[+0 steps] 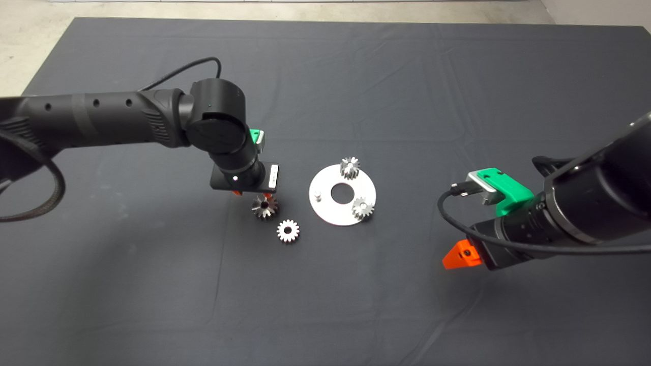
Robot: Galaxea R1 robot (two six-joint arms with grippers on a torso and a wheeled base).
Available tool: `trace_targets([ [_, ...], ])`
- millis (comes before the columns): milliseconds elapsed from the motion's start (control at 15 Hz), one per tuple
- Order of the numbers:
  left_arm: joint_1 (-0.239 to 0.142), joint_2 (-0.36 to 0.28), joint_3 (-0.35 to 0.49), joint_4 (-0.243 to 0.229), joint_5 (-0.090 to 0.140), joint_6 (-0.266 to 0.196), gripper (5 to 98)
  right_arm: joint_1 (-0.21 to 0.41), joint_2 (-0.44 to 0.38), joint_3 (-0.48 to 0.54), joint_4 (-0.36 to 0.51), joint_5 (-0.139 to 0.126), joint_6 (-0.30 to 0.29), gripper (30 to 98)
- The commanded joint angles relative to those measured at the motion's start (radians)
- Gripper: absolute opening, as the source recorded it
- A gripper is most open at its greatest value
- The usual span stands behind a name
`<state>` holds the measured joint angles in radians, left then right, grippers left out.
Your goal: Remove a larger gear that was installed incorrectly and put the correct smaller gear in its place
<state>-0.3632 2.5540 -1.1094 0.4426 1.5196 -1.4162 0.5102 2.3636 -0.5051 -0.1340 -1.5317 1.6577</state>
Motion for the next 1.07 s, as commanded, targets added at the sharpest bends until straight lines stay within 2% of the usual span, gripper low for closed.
trace_targets([
  [0,-0.020,0.047,0.006,0.003,0.014,-0.003,46.4,0.022,0.006,0.001,0.017,-0.031,-0.002,97.7],
  [67,-0.022,0.075,0.001,0.000,0.016,-0.004,46.4,0.022,0.005,0.001,0.016,-0.031,-0.002,97.7],
  [133,-0.034,0.090,-0.001,-0.024,0.019,-0.006,46.4,0.022,0.006,0.001,0.016,-0.031,-0.002,97.7],
  [267,-0.062,0.093,-0.010,-0.122,0.020,-0.016,46.4,0.022,0.003,-0.001,0.016,-0.033,-0.002,97.7],
  [333,-0.063,0.093,-0.004,-0.152,0.024,-0.027,46.4,0.022,0.004,-0.001,0.016,-0.033,-0.002,97.7],
  [400,-0.072,0.091,0.006,-0.160,0.025,-0.033,46.4,0.022,0.004,-0.002,0.016,-0.033,-0.002,97.7],
  [533,-0.120,0.091,0.025,-0.168,0.028,-0.049,46.4,0.022,0.004,-0.013,0.016,-0.033,-0.002,97.7],
  [667,-0.169,0.091,0.049,-0.233,0.030,-0.057,46.4,0.022,0.004,-0.014,0.016,-0.033,-0.012,97.7],
  [733,-0.176,0.087,0.077,-0.254,0.030,-0.080,46.4,0.022,0.003,-0.014,0.016,-0.033,-0.012,97.7],
  [867,-0.177,0.077,0.148,-0.260,0.036,-0.146,46.4,0.022,0.004,-0.018,0.016,-0.031,-0.013,97.7],
  [1000,-0.177,0.058,0.197,-0.260,0.036,-0.184,46.4,0.024,0.006,-0.028,0.016,-0.031,-0.015,97.7],
])
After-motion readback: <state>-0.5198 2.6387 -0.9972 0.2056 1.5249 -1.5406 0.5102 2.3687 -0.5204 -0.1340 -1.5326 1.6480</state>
